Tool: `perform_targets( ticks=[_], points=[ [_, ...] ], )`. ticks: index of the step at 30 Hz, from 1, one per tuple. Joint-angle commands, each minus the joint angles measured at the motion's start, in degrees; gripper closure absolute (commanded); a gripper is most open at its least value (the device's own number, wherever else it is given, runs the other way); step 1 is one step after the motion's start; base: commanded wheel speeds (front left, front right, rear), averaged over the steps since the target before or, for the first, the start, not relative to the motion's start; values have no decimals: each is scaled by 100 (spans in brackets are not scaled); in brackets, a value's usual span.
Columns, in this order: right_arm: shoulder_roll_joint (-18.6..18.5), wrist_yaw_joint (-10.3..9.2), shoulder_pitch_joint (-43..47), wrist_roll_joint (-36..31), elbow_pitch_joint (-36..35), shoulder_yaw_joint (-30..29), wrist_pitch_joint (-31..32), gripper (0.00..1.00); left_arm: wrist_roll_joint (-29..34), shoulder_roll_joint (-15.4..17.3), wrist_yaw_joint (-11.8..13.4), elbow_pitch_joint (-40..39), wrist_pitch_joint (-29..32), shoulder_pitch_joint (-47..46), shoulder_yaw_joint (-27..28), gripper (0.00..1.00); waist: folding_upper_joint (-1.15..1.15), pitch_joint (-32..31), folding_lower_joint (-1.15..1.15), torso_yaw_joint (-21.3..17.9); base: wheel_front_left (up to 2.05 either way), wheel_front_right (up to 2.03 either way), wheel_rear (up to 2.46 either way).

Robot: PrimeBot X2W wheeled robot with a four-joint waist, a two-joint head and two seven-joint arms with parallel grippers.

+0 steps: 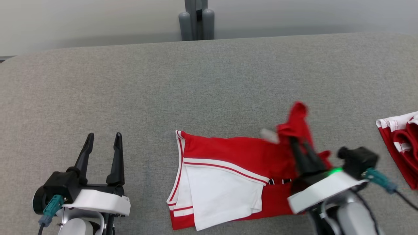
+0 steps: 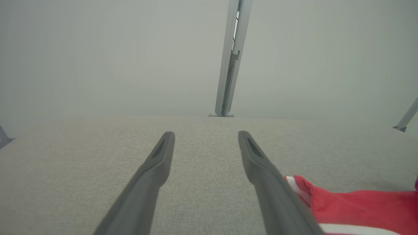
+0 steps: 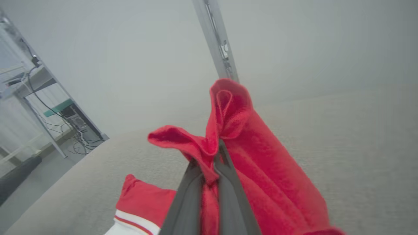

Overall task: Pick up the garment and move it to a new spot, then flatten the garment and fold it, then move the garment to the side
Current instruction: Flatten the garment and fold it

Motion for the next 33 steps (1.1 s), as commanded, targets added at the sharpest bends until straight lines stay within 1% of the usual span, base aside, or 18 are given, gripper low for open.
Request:
perform_targets(
  ticks=[1,5,8,9,14,19,25,26,27,28,33],
  points=[
    [-7,-3,59,292,-158,419,40,100,-2,6,-18,48,-6,-51,-21,0,0,-27,0,46,0,0,0],
    [-14,-3,-134,808,-176,1280,-42,100,-3,-22,-50,114,-6,-103,-102,0,0,-54,0,148,0,0,0],
    [-11,-3,-381,1086,92,1875,-117,100,-3,-42,-50,172,9,-129,-165,0,0,-68,0,254,0,0,0],
    [-11,-3,-381,1086,92,1875,-117,100,-3,-42,-50,172,9,-129,-165,0,0,-68,0,254,0,0,0],
    [-9,-3,-903,1477,750,2667,-378,100,1,-81,-104,246,6,-185,-282,0,0,-64,0,478,0,0,0],
    [-10,-2,-1349,1854,1436,3047,-670,100,14,-116,-122,299,-1,-231,-360,0,0,-45,0,646,0,0,0],
    [-9,-2,-1780,2274,2079,3380,-811,100,49,-137,-150,347,-9,-305,-443,0,0,77,0,753,0,0,0],
    [-4,-2,-1825,2389,2139,3477,-822,94,53,-141,-151,357,-10,-319,-452,0,0,97,0,757,0,0,0],
    [-6,-2,-1891,2472,2194,3565,-829,54,57,-143,-154,362,-10,-340,-462,0,0,120,0,760,0,0,0],
    [-7,-2,-1962,2539,2221,3643,-837,0,56,-143,-159,375,-11,-358,-466,0,0,139,0,763,0,0,0],
    [-10,-2,-2117,2944,2106,4027,-837,0,66,-147,-176,418,-16,-419,-496,0,0,200,0,742,0,0,0]
  ],
)
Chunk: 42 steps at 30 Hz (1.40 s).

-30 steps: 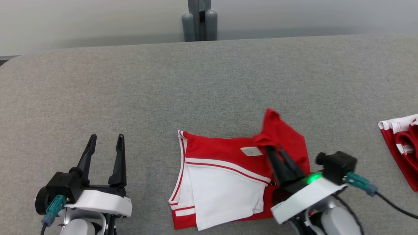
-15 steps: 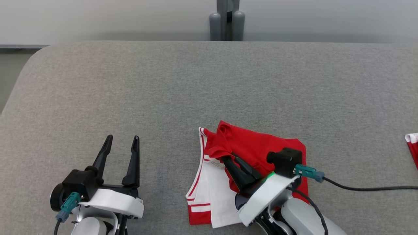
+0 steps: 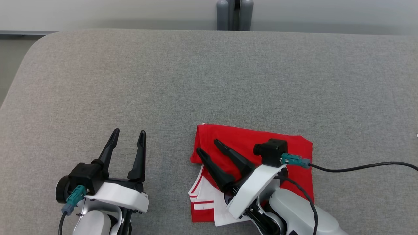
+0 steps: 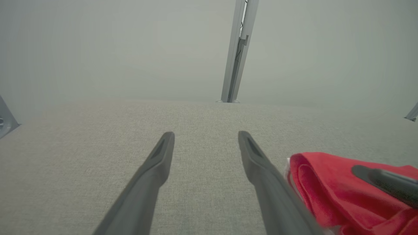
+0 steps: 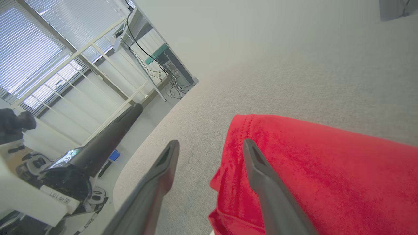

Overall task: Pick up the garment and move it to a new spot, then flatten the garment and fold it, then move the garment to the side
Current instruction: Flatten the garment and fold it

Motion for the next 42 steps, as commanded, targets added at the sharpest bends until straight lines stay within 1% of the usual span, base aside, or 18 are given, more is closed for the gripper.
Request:
perform_targets(
  ticks=[1,4,7,9,15,16,18,19,20,24,29,35,42],
  points=[
    [-39,-2,-67,15,-60,22,-29,0,33,24,-22,18,-32,-76,7,0,0,9,0,-18,0,0,0],
    [-34,-3,-83,44,-315,-23,-30,0,35,33,-33,-16,-31,-100,21,0,0,30,0,-68,0,0,0],
    [-39,-3,-34,-122,-669,-392,-30,0,31,31,-18,-49,-33,-109,48,0,0,40,0,-139,0,0,0],
    [-40,-3,93,-283,-931,-791,-29,0,30,35,1,-65,-34,-97,80,0,0,28,0,-197,0,0,0],
    [-37,-3,543,-1088,-1669,-2258,-20,0,47,76,36,-133,-32,-22,181,0,0,-69,0,-349,0,0,0],
    [-32,-2,741,-1359,-1821,-2670,-21,0,54,91,47,-162,-32,14,220,0,0,-118,0,-403,0,0,0],
    [-39,-3,901,-1706,-1947,-3096,-21,0,68,101,64,-193,-32,32,245,0,0,-157,0,-440,0,0,0],
    [-48,-3,990,-1882,-2005,-3293,-20,0,73,110,64,-208,-33,43,251,0,0,-178,0,-459,0,0,0],
    [-48,-3,990,-1882,-2005,-3293,-20,0,73,110,64,-208,-33,43,251,0,0,-178,0,-459,0,0,0],
    [-129,-3,1378,-2520,-2144,-4021,-14,0,103,141,86,-276,-33,97,274,0,0,-268,0,-518,0,0,0],
    [-265,-3,1906,-3239,-2385,-4770,190,0,93,203,108,-311,-33,191,302,0,0,-410,0,-580,0,0,0],
    [-336,-3,2537,-3760,-2667,-5309,549,0,62,284,159,-326,-6,371,326,0,0,-627,0,-634,0,0,0],
    [-232,-3,3058,-3930,-2900,-5531,803,0,77,396,218,-392,101,599,327,0,0,-820,0,-646,0,0,0]
  ],
)
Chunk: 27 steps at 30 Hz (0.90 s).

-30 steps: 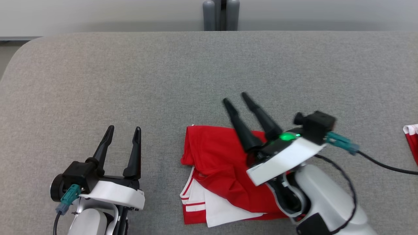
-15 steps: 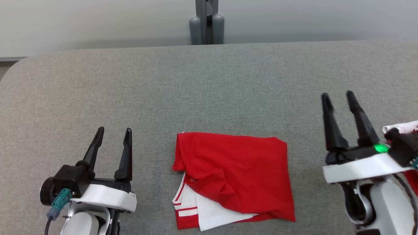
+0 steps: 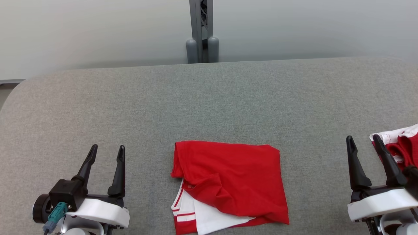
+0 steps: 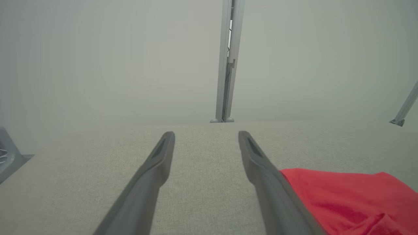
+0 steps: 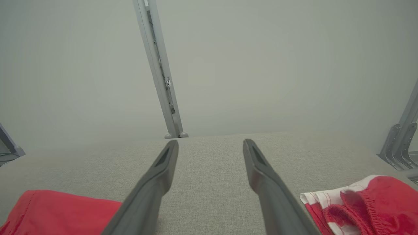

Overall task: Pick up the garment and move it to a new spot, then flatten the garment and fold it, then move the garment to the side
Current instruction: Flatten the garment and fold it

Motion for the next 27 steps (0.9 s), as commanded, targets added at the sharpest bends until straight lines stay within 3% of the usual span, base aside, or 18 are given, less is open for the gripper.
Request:
perform_targets(
  ticks=[1,24,25,26,27],
  points=[
    [14,-3,100,-27,-44,-35,45,0,-10,52,37,-34,29,51,25,0,0,-39,0,6,0,0,0],
    [114,-3,199,-157,-124,-97,254,0,-61,118,106,-151,82,52,-80,0,0,-96,0,253,0,0,0],
    [110,-3,189,-154,-115,-71,261,55,-64,116,108,-156,78,45,-88,0,0,-91,0,284,0,0,0],
    [111,-3,179,-124,-88,-16,292,100,-65,113,110,-160,78,33,-95,0,0,-83,0,318,0,0,0],
    [105,-3,167,-101,-51,74,320,100,-67,113,104,-167,77,18,-106,0,0,-72,0,356,0,0,0]
  ],
)
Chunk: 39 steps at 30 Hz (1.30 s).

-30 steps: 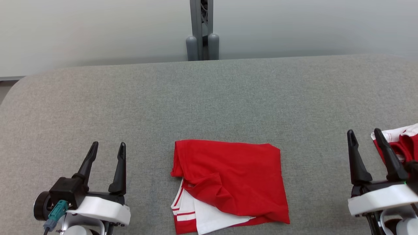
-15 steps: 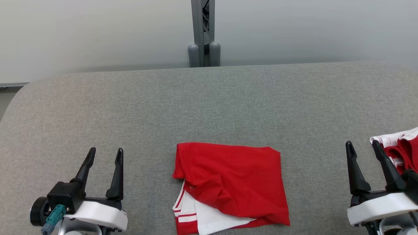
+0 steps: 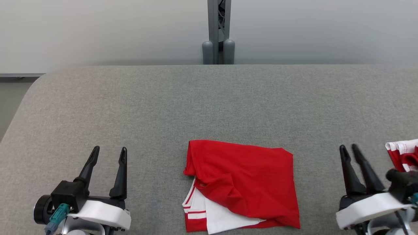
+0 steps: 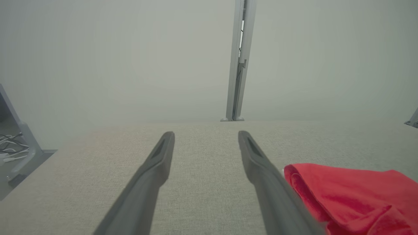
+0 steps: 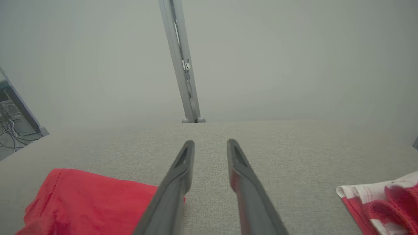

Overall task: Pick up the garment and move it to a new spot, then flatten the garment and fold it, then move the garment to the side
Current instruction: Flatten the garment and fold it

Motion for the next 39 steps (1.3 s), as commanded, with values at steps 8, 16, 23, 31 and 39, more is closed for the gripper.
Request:
perform_targets(
  ticks=[8,16,23,31,39],
  points=[
    [-16,-3,-351,351,636,1059,12,100,-50,-31,-7,-2,-49,-211,-66,0,0,150,0,365,0,0,0],
    [32,-3,-929,914,1914,2332,-222,100,-80,-111,-46,97,-101,-348,-139,0,0,283,0,723,0,0,0],
    [72,-3,-1484,1397,2852,3366,-502,100,-99,-151,-90,183,-135,-455,-190,0,0,358,0,939,0,0,0],
    [78,-3,-1948,2070,3493,4596,-534,100,-112,-197,-111,238,-176,-491,-223,0,0,405,0,1025,0,0,0],
    [83,-2,-2351,2464,3691,5470,-817,100,-97,-206,-110,254,-192,-531,-221,0,0,462,0,965,0,0,0]
  ],
)
